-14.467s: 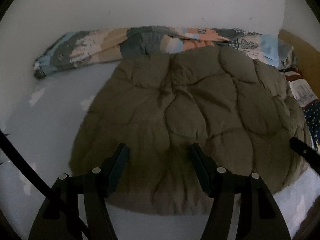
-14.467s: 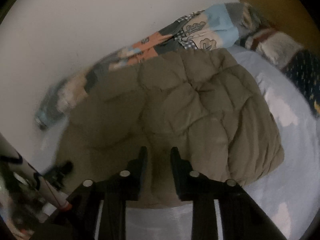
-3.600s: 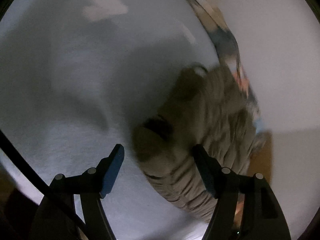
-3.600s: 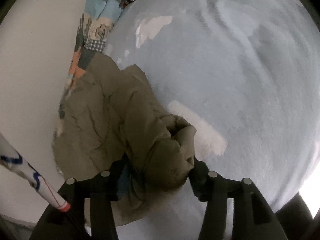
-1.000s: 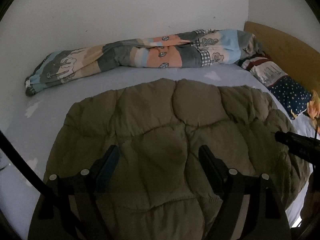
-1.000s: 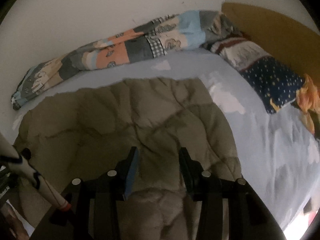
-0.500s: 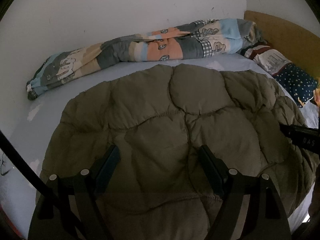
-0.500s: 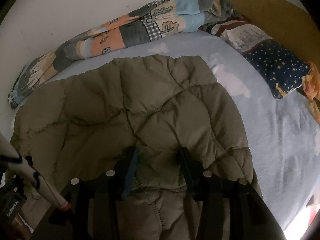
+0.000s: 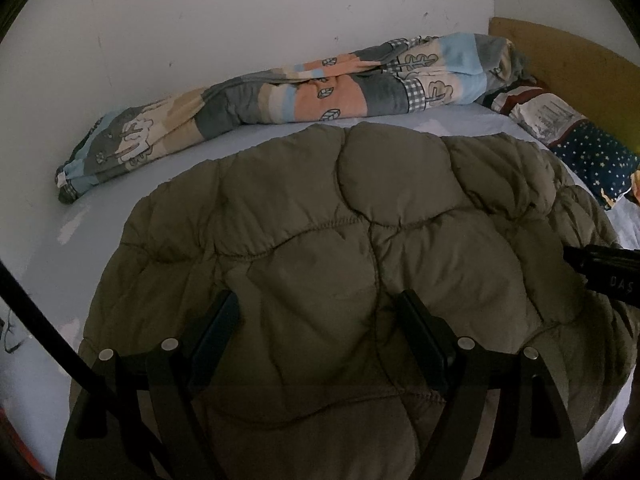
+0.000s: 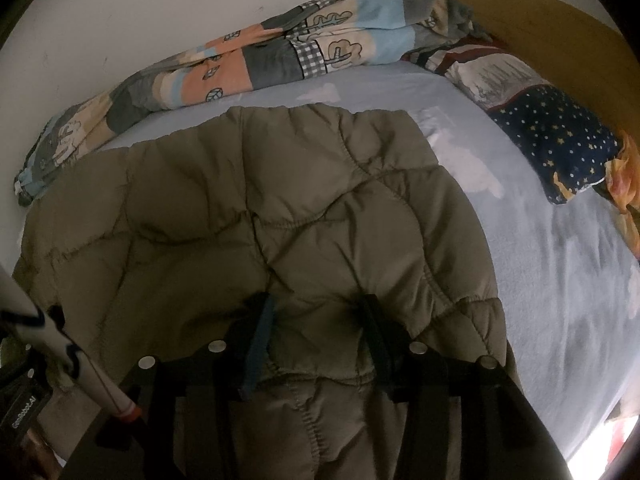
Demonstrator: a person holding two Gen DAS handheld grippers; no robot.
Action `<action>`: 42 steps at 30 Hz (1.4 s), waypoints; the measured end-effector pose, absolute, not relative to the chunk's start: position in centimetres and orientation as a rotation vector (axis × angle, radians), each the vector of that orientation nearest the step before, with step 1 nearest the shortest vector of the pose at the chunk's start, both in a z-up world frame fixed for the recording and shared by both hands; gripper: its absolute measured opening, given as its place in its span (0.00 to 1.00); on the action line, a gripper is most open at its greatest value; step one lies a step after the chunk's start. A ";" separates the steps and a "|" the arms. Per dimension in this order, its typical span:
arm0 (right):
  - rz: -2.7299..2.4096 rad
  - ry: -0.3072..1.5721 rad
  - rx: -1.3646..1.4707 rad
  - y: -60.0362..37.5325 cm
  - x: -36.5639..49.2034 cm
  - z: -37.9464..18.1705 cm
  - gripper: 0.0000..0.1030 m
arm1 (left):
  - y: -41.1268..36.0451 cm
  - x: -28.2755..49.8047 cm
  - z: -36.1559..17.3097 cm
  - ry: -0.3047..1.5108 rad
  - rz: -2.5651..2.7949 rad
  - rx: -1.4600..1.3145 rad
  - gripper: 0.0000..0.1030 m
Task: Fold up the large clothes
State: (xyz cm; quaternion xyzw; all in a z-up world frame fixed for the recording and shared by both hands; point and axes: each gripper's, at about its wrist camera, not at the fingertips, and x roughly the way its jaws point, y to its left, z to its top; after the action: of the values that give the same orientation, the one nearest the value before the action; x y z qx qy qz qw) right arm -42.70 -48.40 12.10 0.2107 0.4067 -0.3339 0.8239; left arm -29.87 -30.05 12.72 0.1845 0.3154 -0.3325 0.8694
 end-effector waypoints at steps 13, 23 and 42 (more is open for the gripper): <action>-0.714 0.873 0.440 -48.4 -42.6 12.2 0.50 | -30.1 -29.9 12.7 0.650 -0.691 0.391 0.78; -0.731 0.798 0.413 -46.8 -43.3 14.8 0.50 | -27.0 -32.1 16.8 0.568 -0.670 0.286 0.78; -0.519 0.342 0.207 -19.0 -64.2 34.0 0.84 | -3.3 -53.6 32.3 0.413 -0.529 0.147 0.94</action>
State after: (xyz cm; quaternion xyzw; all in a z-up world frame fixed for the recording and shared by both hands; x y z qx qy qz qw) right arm -64.23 -18.96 34.00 0.1017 0.1679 -0.2550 0.9468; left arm -53.56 -3.31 32.27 0.0720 0.2024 -0.2594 0.9416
